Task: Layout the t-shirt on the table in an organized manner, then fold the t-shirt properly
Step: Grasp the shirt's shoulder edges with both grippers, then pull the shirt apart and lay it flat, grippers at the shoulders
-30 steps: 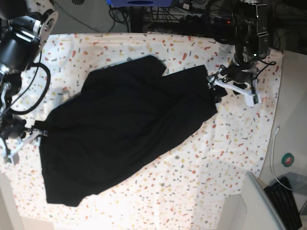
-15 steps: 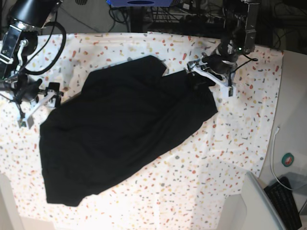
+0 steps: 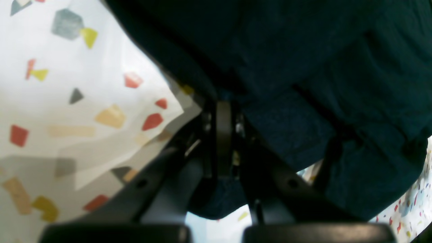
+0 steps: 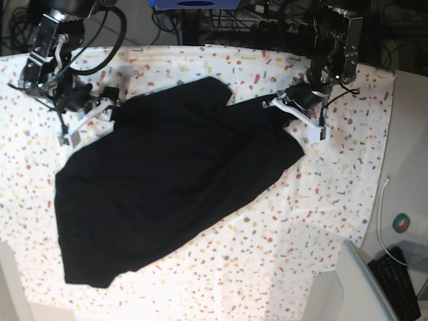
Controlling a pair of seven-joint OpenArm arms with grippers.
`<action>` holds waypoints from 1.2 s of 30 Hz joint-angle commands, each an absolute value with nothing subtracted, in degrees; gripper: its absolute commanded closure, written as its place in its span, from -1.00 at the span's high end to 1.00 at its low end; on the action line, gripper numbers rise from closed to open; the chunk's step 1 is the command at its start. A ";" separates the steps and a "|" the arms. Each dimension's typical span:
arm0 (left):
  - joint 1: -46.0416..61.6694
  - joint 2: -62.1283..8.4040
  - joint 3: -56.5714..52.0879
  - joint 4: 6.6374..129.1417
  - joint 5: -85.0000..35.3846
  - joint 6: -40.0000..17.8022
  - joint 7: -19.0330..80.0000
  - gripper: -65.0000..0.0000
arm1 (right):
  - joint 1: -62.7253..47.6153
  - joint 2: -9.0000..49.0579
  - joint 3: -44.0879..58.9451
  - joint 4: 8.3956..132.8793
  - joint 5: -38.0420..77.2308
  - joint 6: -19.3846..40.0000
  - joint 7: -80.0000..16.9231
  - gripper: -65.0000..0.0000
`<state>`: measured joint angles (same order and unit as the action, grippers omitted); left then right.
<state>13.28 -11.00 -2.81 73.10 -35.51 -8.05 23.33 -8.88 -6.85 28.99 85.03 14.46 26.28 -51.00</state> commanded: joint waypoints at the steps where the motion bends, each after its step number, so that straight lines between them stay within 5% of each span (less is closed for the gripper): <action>1: 14.02 -11.47 -2.95 72.92 -33.71 -6.11 25.80 -1.00 | -8.31 -6.55 28.97 84.35 16.92 28.18 -50.68 0.38; 14: 14.20 -11.47 -2.86 72.92 -33.63 -6.02 25.80 -1.00 | -9.71 -6.46 22.37 79.16 19.21 33.45 -51.12 0.33; 16: 14.20 -11.47 -2.86 72.92 -33.63 -6.02 25.80 -1.00 | -10.07 -6.46 21.85 79.08 19.21 33.45 -51.12 0.10; 20: 14.20 -13.32 -2.95 73.10 -33.63 -5.93 25.63 -1.00 | -10.51 -6.37 22.29 79.52 19.21 33.45 -51.38 -0.98; 31: 15.43 -18.77 -2.95 91.56 -6.81 7.25 20.70 -1.00 | -13.49 -1.63 25.54 105.80 18.95 33.27 -61.58 -1.00; 36: 12.18 -17.80 -1.54 96.31 11.12 8.48 20.79 -1.00 | -6.73 1.19 28.88 106.59 18.77 33.27 -66.59 -1.00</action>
